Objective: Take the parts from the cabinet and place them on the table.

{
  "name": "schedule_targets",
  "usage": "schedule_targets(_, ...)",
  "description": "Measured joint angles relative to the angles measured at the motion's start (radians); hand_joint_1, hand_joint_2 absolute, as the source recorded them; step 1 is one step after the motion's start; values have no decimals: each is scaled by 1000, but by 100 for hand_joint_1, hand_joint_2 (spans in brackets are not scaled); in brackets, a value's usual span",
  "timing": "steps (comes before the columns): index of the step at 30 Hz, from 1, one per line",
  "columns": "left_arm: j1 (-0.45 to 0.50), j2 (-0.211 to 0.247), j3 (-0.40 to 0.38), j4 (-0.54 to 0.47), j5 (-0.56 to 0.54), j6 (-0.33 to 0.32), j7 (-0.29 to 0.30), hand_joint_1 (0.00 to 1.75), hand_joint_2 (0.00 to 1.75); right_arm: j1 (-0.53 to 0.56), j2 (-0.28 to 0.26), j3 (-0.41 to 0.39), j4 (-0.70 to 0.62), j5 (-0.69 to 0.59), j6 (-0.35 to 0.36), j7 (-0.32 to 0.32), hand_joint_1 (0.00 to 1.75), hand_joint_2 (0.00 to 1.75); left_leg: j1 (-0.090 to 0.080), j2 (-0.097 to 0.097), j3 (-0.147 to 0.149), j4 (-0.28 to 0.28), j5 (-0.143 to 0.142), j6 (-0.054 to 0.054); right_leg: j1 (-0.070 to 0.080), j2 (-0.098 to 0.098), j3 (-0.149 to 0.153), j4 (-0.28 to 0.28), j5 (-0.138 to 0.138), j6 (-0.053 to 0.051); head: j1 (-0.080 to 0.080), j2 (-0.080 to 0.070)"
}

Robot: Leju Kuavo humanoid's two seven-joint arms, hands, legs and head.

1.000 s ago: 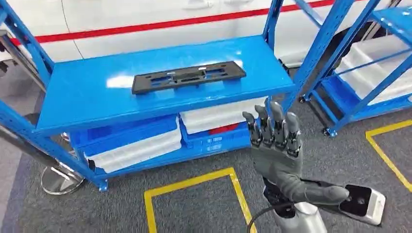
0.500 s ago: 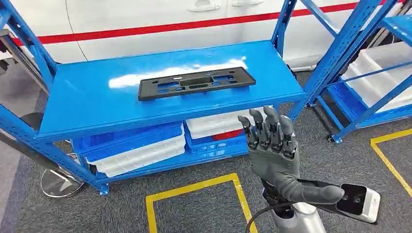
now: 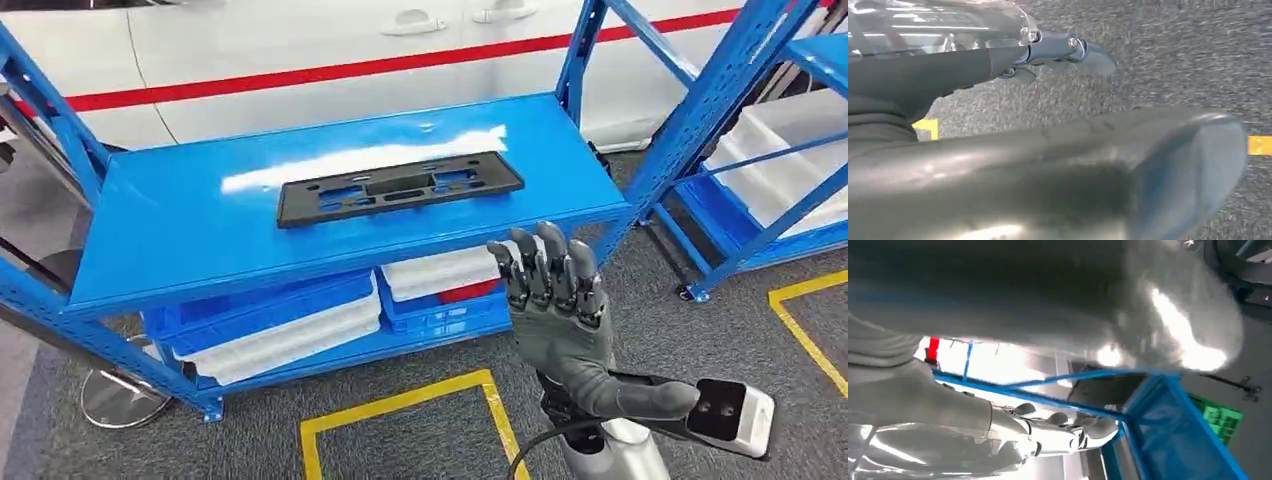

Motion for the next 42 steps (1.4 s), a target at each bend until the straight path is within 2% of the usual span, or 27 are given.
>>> schedule_targets(2,3,0,0,0,0,0,1,0,0,0,0,0,0,1,-1,0,0,0,-3,-1,2,-1,-4,13,-1,0,3,-3,-4,7,0,0)
schedule_targets(4,4,2,0,0,-1,4,5,0,0,-2,0,0,0,1,-9,0,0,0,3,0,15,-9,-6,26,-4,-2,-6,34,-30,18,0,0)
schedule_targets(5,2,3,0,0,-1,4,7,0,0,-5,0,0,1,1,-13,0,0,0,3,0,17,-9,-9,30,-5,-2,-41,98,-60,22,0,0)
schedule_targets(7,1,4,1,0,-3,5,11,0,0,-3,0,0,7,-1,-16,0,0,0,0,0,22,-9,-14,36,-8,-2,-143,273,-121,28,0,0)
schedule_targets(8,2,5,1,0,-4,5,12,0,0,-3,-1,0,11,-2,-21,0,0,0,-1,0,25,-9,-18,36,-9,-2,-178,322,-124,28,0,0)
schedule_targets(9,3,6,2,0,-6,5,13,0,0,-3,-2,1,17,-2,-31,0,0,0,-1,-1,31,-9,-22,36,-9,-2,-189,320,-98,27,0,0)
schedule_targets(10,5,6,2,0,-11,5,15,0,0,-4,-3,3,24,-2,-41,0,0,0,-1,-2,39,-9,-27,34,-9,-2,-176,273,-54,23,0,0)
schedule_targets(12,4,6,3,0,-14,6,15,0,0,-5,-7,10,39,0,-62,1,0,0,-3,-5,58,-9,-39,31,-7,-2,-101,89,61,9,0,0)
schedule_targets(13,5,6,3,0,-14,6,15,0,0,-8,-8,15,52,10,-83,4,0,0,0,-5,55,-12,-43,27,0,-1,-77,35,66,0,0,0)
schedule_targets(14,2,5,5,0,-14,6,15,0,0,-12,-10,23,70,25,-105,9,0,0,-8,-5,58,-10,-47,20,6,-3,-73,18,62,-6,0,0)
schedule_targets(16,2,5,7,0,-14,5,8,0,0,-26,-10,39,123,63,-173,34,0,0,-1,-3,57,-16,-47,8,10,0,-75,13,56,-6,0,0)
schedule_targets(19,1,5,14,0,-14,-7,-10,0,0,-50,-10,61,229,88,-264,32,0,0,-5,1,66,-6,-63,-7,-3,0,-46,-19,59,-17,0,0)
schedule_targets(20,1,5,18,0,-14,-9,-15,0,0,-56,-11,64,273,88,-273,13,0,0,-5,1,38,50,-91,-7,-4,-5,-39,-21,55,-23,-1,0)
schedule_targets(22,4,4,23,0,-14,-11,-17,0,0,-55,-13,68,330,88,-282,2,0,0,-4,1,-50,205,-149,-12,-1,-8,-31,-20,48,-30,0,0)
schedule_targets(23,10,4,24,0,-14,-11,-18,0,0,-56,-16,70,356,88,-283,0,0,0,-4,1,-91,268,-162,-14,0,-7,-29,-19,43,-31,-1,0)
schedule_targets(24,15,4,25,0,-13,-11,-19,0,0,-56,-18,72,375,88,-283,0,0,0,-4,1,-112,285,-148,-15,0,-5,-24,-18,38,-31,-1,0)
schedule_targets(25,18,4,27,0,-13,-12,-22,0,0,-56,-19,72,394,87,-284,0,0,0,-4,1,-106,251,-108,-15,0,-2,-16,-18,33,-30,0,0)
schedule_targets(27,18,5,29,0,-14,-14,-26,0,0,-56,-21,72,419,86,-283,0,0,0,-4,1,-44,87,3,-10,0,0,3,-15,18,-26,-1,0)
schedule_targets(28,19,5,30,0,-14,-15,-27,0,0,-56,-22,73,428,86,-282,0,0,0,-4,1,-17,8,38,-5,0,-1,8,-13,9,-22,0,0)
schedule_targets(29,18,5,31,0,-14,-16,-27,0,0,-58,-23,74,435,86,-280,0,0,0,-10,1,0,-6,18,-1,8,1,9,-8,3,-15,0,0)
schedule_targets(34,20,6,35,0,-13,-18,-31,0,0,-60,-23,92,462,104,-279,2,0,0,-3,-1,12,-25,11,25,2,1,9,4,-16,9,0,0)
schedule_targets(35,19,7,37,0,-13,-18,-32,0,0,-65,-23,95,467,109,-280,4,0,0,-2,0,16,-28,9,32,1,0,-15,49,-39,15,0,0)
schedule_targets(37,17,7,42,0,-12,-18,-33,0,0,-73,-23,106,486,121,-283,7,0,0,-2,0,21,-28,3,38,-6,0,-110,216,-104,24,0,0)
schedule_targets(38,16,7,44,0,-12,-18,-33,0,0,-76,-23,112,499,124,-285,10,0,0,-2,0,24,-28,-1,37,-9,0,-155,287,-120,28,0,0)
schedule_targets(39,17,7,47,0,-13,-18,-33,0,0,-80,-23,119,510,127,-286,11,0,0,-2,-1,29,-28,-4,36,-12,-1,-180,315,-112,31,0,0)
schedule_targets(40,18,7,48,0,-14,-18,-33,0,0,-88,-23,127,523,132,-288,14,0,0,-1,-2,36,-28,-9,35,-15,-1,-181,295,-79,32,0,0)
schedule_targets(42,19,6,48,0,-15,-18,-33,0,0,-113,-22,141,541,140,-298,19,0,0,-1,-3,55,-27,-21,29,-20,-3,-123,141,33,31,0,0)
